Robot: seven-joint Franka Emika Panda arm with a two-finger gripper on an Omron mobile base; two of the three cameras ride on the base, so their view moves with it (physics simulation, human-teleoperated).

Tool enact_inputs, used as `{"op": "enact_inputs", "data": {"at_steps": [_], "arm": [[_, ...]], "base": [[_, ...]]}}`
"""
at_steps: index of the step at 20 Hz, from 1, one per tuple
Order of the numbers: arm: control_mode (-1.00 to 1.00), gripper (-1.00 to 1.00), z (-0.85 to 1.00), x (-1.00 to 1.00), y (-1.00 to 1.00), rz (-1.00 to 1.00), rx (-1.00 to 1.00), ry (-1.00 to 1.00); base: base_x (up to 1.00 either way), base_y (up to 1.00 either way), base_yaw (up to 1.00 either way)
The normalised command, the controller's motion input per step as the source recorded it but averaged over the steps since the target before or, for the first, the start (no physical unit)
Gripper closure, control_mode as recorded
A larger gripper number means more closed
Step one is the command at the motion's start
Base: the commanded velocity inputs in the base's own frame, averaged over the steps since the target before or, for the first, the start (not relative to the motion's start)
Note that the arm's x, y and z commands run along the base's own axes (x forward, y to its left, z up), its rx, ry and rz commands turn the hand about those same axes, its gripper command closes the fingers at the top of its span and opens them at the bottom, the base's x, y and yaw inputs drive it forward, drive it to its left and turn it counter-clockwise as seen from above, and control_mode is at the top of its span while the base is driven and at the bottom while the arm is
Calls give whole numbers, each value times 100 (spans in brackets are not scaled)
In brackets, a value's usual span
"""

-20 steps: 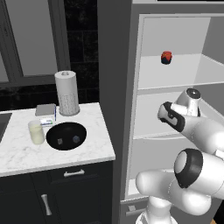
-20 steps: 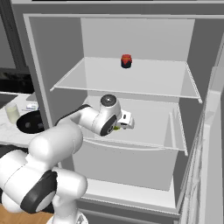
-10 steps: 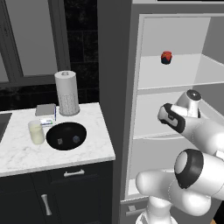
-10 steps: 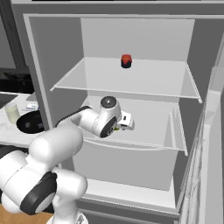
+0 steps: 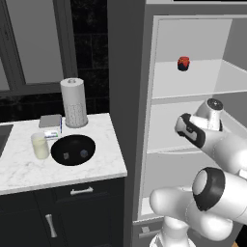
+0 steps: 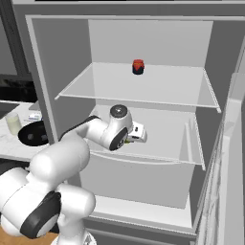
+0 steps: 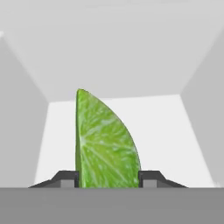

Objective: Grab a lemon wedge from the fridge and one ice cube from the ice bowl, and put them in the glass of lemonade.

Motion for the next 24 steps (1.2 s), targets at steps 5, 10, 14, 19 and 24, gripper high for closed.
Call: {"op": "enact_inputs", "data": {"at_steps": [5,10,14,19,24], "arm": [[-100,100,6,-88,0,0,3,-4],[-100,100,38,-100,-2,0,6,-1],[-100,100,69,-100,0,0,6,-2],[-100,100,84,-95,25,1,2,0],[-100,100,81,-52,69,0,1,4]], "base": [[0,0,0],[0,0,0],[0,0,0],[0,0,0],[0,0,0]]}}
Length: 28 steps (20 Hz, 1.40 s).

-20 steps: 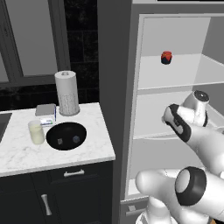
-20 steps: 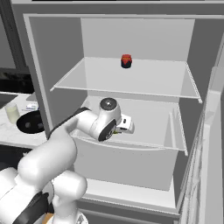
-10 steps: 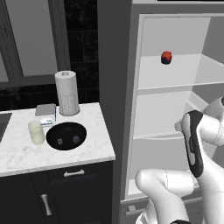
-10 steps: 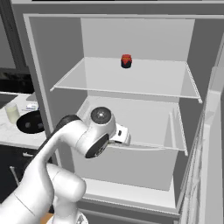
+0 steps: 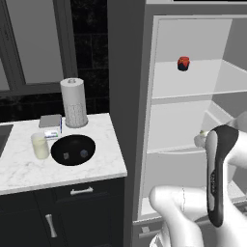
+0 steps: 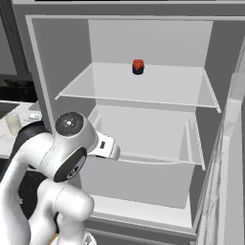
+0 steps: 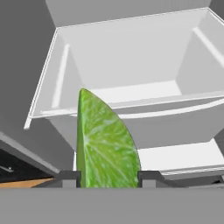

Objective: Grab a lemon wedge from the fridge and one ice cube from the ice bowl, and put them in the glass of lemonade.

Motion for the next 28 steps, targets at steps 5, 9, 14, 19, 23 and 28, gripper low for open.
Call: {"op": "enact_inputs", "data": {"at_steps": [5,9,14,19,23,28], "arm": [[-100,100,33,-68,63,-3,0,0],[-100,100,49,-69,35,-5,0,1],[-100,100,40,-17,7,0,0,1],[-100,100,0,0,0,0,0,0],[-100,100,0,-4,0,0,0,0],[100,100,-2,-9,0,0,0,1]], "base": [[0,0,0],[0,0,0],[0,0,0],[0,0,0],[0,0,0],[-71,15,1]]}}
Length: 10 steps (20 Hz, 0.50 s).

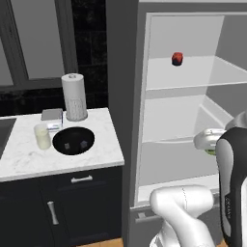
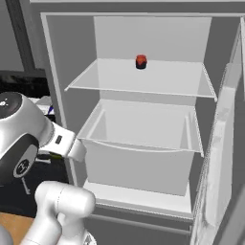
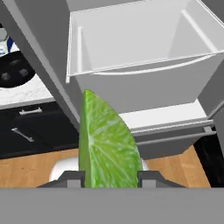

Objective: Grab a lemon wedge from the fridge and one ice cube from the ice bowl, and put them in the glass of lemonade.

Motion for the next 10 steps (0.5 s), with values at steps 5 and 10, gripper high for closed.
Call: {"op": "enact_inputs", "data": {"at_steps": [5,10], "arm": [[100,100,0,0,0,0,0,0],[100,100,0,0,0,0,0,0]], "base": [[-80,60,9],[0,100,1]]}}
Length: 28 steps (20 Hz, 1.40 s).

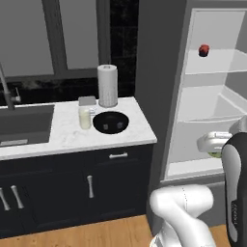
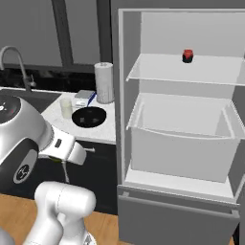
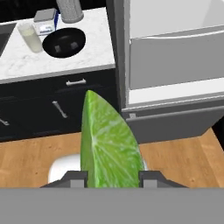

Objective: Grab a lemon wedge from the fridge and one ice cube from the ice bowl, and put them in the glass of lemonade.

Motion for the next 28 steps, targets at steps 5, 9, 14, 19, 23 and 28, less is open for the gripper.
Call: {"op": "enact_inputs", "data": {"at_steps": [5,9,14,19,23,28], "arm": [[100,100,0,0,0,0,0,0],[100,100,0,0,0,0,0,0],[100,100,0,0,0,0,0,0],[100,100,0,0,0,0,0,0],[100,100,0,0,0,0,0,0],[100,100,0,0,0,0,0,0]], "base": [[20,98,0],[60,56,0],[77,17,0],[49,27,0],[51,51,0],[84,33,0]]}}
